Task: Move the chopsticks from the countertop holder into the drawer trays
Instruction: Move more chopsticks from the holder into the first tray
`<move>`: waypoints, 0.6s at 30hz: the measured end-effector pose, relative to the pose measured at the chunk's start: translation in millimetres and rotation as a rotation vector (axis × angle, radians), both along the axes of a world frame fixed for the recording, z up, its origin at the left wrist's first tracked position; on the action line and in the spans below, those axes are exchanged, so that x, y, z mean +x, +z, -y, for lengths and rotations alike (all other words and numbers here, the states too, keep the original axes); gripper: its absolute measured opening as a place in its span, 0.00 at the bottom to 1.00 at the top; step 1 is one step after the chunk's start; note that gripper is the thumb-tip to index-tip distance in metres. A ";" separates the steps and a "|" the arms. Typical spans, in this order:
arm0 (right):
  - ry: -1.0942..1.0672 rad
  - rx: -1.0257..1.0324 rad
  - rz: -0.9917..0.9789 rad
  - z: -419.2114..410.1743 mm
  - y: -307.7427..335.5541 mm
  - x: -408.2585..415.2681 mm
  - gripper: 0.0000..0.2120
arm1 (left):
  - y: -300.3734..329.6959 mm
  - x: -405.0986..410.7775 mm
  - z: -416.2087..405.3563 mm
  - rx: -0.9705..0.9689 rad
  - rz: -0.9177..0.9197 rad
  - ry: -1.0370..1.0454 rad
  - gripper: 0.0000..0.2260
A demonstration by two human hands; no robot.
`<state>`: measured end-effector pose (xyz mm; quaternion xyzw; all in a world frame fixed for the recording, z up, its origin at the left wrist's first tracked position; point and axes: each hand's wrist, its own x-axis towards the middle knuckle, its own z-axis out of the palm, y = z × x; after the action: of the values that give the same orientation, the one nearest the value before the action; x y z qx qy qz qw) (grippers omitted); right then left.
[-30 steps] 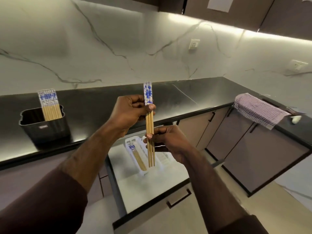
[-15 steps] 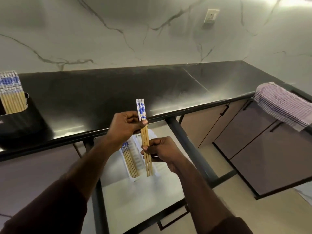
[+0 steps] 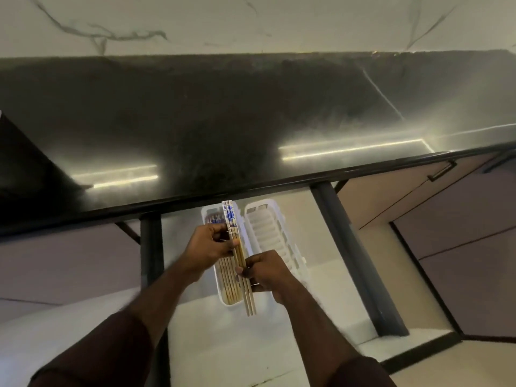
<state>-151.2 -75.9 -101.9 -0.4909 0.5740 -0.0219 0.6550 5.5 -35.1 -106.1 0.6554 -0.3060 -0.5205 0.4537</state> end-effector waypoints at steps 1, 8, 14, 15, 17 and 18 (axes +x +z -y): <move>0.012 0.013 -0.011 2.4 -3.7 1.4 0.06 | -4.1 0.1 0.2 0.011 -0.006 0.017 0.08; 0.050 0.097 -0.085 16.4 -21.7 9.9 0.03 | -28.7 -1.2 11.9 0.126 -0.013 0.061 0.07; 0.050 0.025 -0.184 38.6 -33.5 34.4 0.09 | -38.7 0.1 31.1 0.191 0.076 0.071 0.10; 0.056 -0.007 -0.210 41.4 -35.8 39.9 0.09 | -40.3 0.2 33.8 0.208 0.089 0.082 0.12; 0.099 -0.107 -0.280 45.4 -41.3 49.6 0.09 | -43.4 0.1 38.5 0.251 0.110 0.114 0.14; 0.134 -0.167 -0.322 46.0 -44.0 53.5 0.10 | -45.2 0.1 40.4 0.271 0.119 0.127 0.14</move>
<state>-97.7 -122.0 -145.9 -0.5778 0.6336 0.0532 0.5117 5.6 -75.5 -151.3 0.7585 -0.2172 -0.4874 0.3740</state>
